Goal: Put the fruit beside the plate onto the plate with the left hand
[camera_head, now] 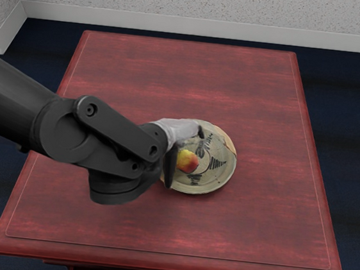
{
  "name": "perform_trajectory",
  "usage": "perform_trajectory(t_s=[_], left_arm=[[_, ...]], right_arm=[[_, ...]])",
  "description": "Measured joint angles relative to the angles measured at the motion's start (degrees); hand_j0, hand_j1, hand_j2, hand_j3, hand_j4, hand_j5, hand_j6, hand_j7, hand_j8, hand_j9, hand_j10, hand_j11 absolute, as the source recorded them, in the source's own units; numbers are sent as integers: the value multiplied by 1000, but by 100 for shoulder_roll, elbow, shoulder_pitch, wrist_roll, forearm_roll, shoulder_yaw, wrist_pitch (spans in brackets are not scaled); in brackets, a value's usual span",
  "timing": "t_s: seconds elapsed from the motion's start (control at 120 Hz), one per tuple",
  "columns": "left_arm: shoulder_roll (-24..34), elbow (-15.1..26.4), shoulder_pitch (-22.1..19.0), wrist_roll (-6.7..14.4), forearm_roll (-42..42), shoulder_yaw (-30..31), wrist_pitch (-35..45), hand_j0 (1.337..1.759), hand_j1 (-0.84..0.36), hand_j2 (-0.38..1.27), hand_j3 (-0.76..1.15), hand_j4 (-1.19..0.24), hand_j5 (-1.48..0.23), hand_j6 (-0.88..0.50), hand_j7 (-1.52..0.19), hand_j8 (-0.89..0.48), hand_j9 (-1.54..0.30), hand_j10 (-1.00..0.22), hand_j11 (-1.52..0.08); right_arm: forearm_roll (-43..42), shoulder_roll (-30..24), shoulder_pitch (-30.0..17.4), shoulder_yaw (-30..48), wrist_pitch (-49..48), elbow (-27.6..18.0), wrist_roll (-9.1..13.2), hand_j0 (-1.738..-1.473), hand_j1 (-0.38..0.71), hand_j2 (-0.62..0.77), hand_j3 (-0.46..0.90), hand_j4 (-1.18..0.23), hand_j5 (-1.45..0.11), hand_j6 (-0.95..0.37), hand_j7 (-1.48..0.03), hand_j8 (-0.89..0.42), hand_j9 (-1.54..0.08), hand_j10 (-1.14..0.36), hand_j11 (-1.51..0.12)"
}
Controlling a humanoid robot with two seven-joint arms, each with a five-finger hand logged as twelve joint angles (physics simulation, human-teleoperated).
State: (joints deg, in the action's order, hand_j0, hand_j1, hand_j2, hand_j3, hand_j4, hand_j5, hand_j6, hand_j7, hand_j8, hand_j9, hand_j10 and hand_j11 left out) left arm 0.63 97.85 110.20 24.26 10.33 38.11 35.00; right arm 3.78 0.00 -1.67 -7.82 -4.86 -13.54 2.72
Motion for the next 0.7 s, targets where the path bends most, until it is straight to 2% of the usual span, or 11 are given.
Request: perform_trajectory(t_s=[0.133, 0.217, 0.358, 0.475, 0.583, 0.7], left_arm=[[262, -2, -78, 0, 3, -129, 0, 1658, 233, 63, 0, -112, -150, -91, -149, -93, -149, -113, -149], [1103, -20, -86, 0, -1, -487, 0, 1658, 272, 42, 0, -75, -100, -61, -99, -62, -99, -75, -99], [2071, -40, -288, 0, -5, -1163, 1, 1658, 311, 21, 0, -37, -50, -31, -50, -31, -49, -38, -49], [2726, -53, -668, -13, 9, -1674, -24, 1658, 327, 12, 0, -21, -28, -18, -28, -18, -28, -21, -28], [3440, -70, -1016, -252, 17, -2079, -643, 1658, 337, 7, 0, -13, -17, -11, -17, -11, -16, -13, -16], [3991, -180, -1578, -366, 41, -2491, -1800, 1658, 342, 4, 0, -7, -9, -6, -9, -6, -9, -8, -9]], right_arm=[[0, 0, 0, 0, -1, 1, 0, -1658, -333, -3, 0, -13, -17, -13, -17, -13, -17, -13, -17], [1, 0, 0, 0, -1, 1, 0, -1658, -333, -3, 0, -13, -17, -13, -17, -13, -17, -13, -17], [0, 0, 0, 0, -1, 1, 0, -1658, -333, -3, 0, -13, -17, -13, -17, -13, -17, -13, -17], [0, 0, 0, 0, -1, 1, 0, -1658, -333, -3, 0, -13, -17, -13, -17, -13, -17, -13, -17], [0, 0, -1, 0, -1, 1, 0, -1658, -333, -3, 0, -13, -17, -13, -17, -13, -17, -13, -17], [0, 0, 0, 0, -1, 1, 0, -1658, -333, -3, 0, -13, -17, -13, -17, -13, -17, -13, -17]])
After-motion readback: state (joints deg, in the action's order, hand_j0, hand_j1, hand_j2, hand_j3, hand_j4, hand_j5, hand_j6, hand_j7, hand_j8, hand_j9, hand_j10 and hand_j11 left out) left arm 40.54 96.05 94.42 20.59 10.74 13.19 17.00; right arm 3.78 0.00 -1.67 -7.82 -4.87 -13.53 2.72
